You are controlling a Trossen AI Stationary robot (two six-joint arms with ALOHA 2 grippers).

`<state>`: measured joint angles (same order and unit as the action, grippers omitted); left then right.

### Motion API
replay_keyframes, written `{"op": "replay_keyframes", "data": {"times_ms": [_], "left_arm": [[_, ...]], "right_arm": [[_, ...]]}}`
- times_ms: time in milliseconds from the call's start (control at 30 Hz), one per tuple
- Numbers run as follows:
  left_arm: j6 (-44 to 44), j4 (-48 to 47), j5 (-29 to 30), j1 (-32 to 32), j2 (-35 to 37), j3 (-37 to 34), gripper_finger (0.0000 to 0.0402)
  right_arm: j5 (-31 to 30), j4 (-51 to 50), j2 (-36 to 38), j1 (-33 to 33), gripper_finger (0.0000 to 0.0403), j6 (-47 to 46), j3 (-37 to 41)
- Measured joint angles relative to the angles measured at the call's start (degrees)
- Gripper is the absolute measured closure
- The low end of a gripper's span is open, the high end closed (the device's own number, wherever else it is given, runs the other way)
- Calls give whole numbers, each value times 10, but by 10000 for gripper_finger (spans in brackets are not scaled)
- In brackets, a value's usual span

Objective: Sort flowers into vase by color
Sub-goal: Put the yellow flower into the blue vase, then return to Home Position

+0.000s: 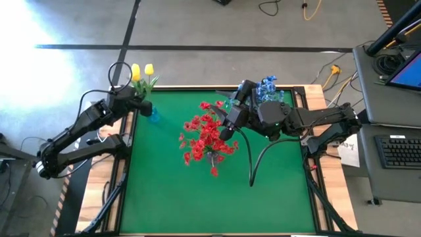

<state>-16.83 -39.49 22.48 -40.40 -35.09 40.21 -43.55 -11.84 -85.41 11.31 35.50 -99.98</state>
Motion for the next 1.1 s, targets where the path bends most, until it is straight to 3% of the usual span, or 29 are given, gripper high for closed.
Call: {"op": "replay_keyframes", "data": {"times_ms": [300,867,1100], "left_arm": [[-7,-27,0,0,12,-1,337],[-22,-58,-11,1,62,-2,135],[-11,-60,-107,1,79,6,109]], "right_arm": [[0,-12,0,0,188,-9,0],[-1,-48,0,-1,188,-56,0],[18,-53,1,-3,188,-45,0]]}}
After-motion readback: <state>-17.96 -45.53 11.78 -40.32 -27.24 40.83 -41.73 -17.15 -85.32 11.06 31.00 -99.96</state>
